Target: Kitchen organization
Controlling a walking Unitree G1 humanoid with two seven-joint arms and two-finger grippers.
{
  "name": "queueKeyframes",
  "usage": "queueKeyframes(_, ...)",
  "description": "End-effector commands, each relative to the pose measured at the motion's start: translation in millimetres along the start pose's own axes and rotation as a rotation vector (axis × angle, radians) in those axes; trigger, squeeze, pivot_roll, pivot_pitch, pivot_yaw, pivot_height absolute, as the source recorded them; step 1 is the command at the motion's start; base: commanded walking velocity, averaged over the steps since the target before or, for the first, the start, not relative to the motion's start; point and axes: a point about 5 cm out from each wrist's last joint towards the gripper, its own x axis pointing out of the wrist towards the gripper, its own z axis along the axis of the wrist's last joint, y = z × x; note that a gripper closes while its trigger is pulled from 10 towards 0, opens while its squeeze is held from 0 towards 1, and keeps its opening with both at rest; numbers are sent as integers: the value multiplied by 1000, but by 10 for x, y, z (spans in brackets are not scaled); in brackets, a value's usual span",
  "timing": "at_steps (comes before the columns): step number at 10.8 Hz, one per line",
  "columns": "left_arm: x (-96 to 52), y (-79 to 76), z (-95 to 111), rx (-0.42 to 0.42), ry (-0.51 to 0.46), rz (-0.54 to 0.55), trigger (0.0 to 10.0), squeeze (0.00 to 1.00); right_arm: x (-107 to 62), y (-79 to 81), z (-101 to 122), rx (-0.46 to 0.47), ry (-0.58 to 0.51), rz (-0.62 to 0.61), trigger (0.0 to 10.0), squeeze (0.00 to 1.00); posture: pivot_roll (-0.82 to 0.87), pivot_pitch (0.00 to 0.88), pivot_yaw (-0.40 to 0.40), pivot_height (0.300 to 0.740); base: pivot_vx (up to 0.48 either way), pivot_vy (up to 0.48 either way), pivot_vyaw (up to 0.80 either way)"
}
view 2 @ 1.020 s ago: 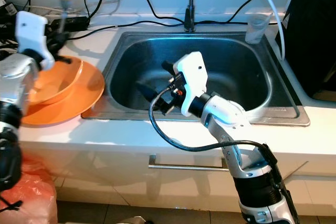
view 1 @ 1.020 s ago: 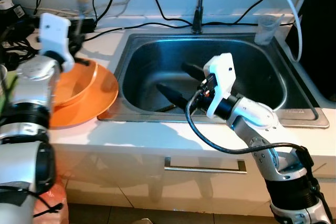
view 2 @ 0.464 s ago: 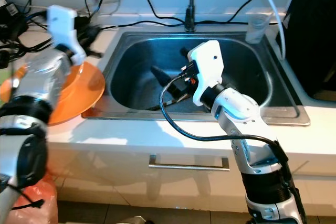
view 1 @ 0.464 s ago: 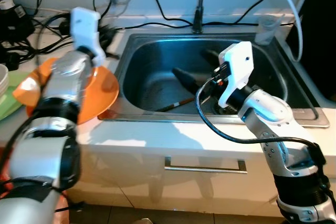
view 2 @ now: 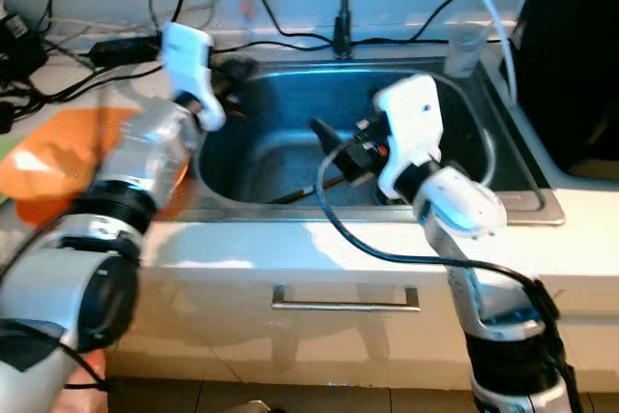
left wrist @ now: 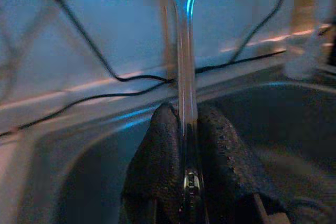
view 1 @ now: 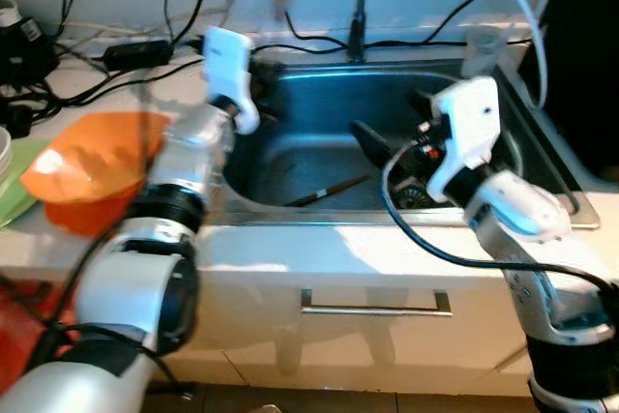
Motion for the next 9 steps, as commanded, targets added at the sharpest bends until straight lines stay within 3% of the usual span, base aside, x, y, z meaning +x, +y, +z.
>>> queueKeyframes(1,27,-23,26,-14,0,-5,0,0,-42,-19,15,-15,14,-28,10000,0,-122,0,138,740,0,0,0)
queueKeyframes(5,10,-246,-366,-80,128,8,0,0,-183,-3,-111,22,133,-51,10000,0,-174,0,124,740,0,0,0)
queueKeyframes(9,-54,-375,-675,-161,261,28,0,0,-201,124,-98,48,194,41,10000,0,-202,17,104,740,0,0,0)
